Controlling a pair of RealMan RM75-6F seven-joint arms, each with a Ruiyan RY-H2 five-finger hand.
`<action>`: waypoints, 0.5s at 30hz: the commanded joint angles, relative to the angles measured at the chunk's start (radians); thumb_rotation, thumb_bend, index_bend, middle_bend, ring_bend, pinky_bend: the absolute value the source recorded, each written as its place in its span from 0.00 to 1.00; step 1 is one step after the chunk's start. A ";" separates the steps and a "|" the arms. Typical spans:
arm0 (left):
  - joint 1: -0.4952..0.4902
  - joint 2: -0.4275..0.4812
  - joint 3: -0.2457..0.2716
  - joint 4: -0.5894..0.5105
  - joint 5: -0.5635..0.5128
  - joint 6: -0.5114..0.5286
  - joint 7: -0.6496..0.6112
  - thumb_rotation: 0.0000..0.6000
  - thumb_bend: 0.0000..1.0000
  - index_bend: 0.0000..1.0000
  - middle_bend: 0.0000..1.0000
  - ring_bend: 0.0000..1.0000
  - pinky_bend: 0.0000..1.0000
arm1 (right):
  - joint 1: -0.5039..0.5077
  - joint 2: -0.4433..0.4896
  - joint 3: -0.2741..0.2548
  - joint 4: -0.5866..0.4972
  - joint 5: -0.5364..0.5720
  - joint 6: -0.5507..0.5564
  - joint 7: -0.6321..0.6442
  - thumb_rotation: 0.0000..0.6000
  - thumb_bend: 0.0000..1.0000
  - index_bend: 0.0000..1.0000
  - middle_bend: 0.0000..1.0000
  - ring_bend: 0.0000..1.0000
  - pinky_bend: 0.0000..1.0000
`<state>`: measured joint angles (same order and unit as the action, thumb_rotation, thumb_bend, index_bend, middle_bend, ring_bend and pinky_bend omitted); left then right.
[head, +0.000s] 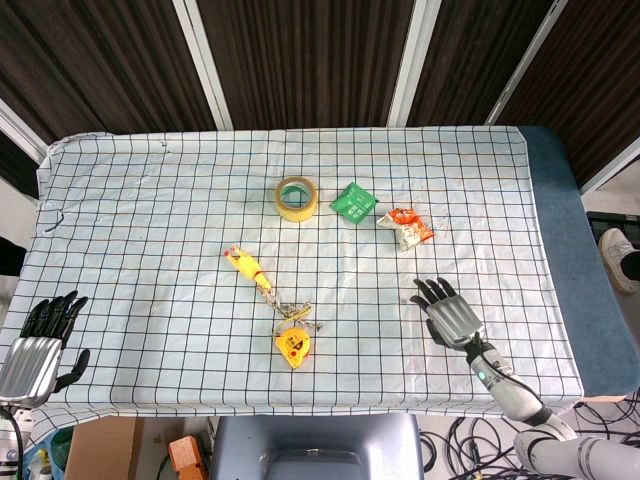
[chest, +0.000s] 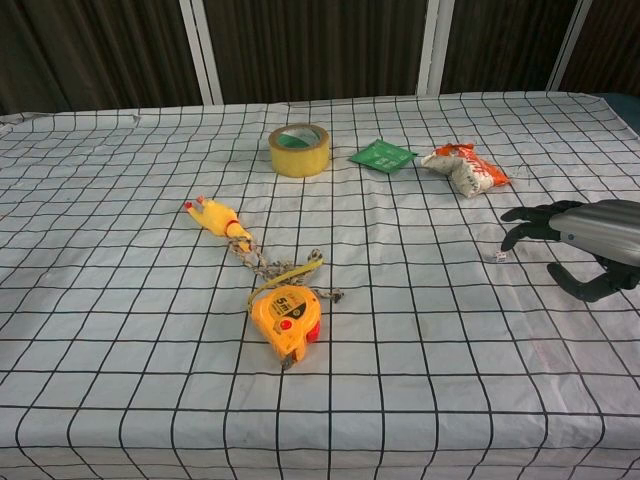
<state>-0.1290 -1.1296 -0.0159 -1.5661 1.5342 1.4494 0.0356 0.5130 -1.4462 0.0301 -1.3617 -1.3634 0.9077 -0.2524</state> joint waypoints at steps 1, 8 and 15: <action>0.001 0.000 0.000 0.001 0.000 0.001 0.000 1.00 0.42 0.00 0.02 0.00 0.01 | 0.000 0.001 -0.001 -0.002 0.002 0.002 -0.003 1.00 0.66 0.19 0.00 0.00 0.00; 0.003 0.002 0.001 0.001 0.005 0.008 -0.004 1.00 0.42 0.00 0.02 0.00 0.01 | 0.005 -0.007 -0.007 -0.002 0.005 0.001 -0.008 1.00 0.66 0.19 0.00 0.00 0.00; 0.003 0.003 0.001 0.001 0.006 0.009 -0.007 1.00 0.42 0.00 0.02 0.00 0.01 | 0.011 -0.012 -0.007 0.002 0.016 -0.006 -0.014 1.00 0.66 0.19 0.00 0.00 0.00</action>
<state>-0.1259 -1.1271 -0.0154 -1.5650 1.5404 1.4590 0.0290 0.5239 -1.4576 0.0232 -1.3600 -1.3479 0.9019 -0.2658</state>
